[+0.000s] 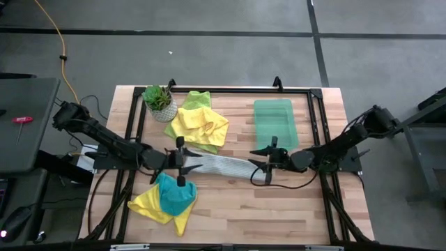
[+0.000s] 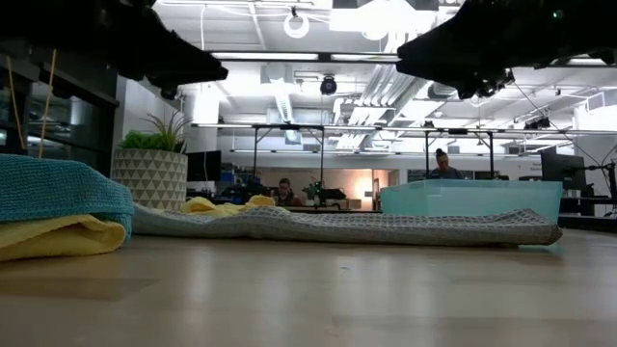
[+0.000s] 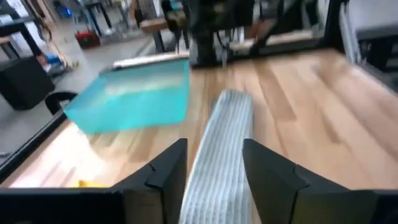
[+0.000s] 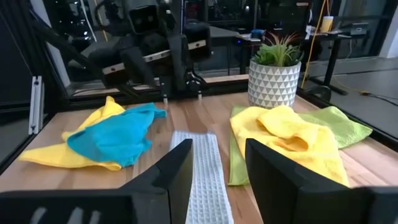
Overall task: Fold microfiber towels
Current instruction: Fold the gray microfiber cloth
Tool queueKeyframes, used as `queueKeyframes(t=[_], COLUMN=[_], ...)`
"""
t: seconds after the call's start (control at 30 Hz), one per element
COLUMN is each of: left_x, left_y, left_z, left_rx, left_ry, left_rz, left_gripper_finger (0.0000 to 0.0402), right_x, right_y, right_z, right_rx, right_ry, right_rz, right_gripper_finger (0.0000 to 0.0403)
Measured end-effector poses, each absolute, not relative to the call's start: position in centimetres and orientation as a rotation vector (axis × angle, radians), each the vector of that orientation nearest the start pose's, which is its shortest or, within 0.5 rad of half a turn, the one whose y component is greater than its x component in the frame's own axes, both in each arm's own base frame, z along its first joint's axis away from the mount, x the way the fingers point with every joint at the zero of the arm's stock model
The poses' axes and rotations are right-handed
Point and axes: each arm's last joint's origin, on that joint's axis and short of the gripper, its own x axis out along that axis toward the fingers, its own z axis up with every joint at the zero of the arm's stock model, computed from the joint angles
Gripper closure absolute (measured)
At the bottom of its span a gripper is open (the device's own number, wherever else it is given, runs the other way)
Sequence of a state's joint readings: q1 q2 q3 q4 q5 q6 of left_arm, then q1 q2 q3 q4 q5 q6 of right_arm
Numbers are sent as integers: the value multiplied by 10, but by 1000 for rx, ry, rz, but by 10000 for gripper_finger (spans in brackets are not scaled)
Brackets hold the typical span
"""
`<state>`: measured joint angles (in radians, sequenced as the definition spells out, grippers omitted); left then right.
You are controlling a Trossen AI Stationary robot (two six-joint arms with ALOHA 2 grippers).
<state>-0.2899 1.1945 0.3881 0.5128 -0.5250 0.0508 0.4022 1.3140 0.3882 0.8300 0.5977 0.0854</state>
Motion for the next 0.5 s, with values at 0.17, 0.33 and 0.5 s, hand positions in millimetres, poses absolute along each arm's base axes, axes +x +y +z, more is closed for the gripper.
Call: queueKeyframes(t=[0.17, 0.33, 0.5], left_x=[234, 245, 249], left_y=[-61, -68, -70], left_z=[191, 190, 190], left_rx=[178, 160, 187], left_ry=[437, 536, 561], left_rz=[268, 233, 211], left_gripper_finger=[204, 180, 179], right_x=[226, 224, 228], right_y=[81, 85, 94], right_z=[189, 186, 189], right_rx=[32, 36, 163], right_ry=[91, 121, 265], right_rz=[-187, -165, -101], right_gripper_finger=[265, 265, 265])
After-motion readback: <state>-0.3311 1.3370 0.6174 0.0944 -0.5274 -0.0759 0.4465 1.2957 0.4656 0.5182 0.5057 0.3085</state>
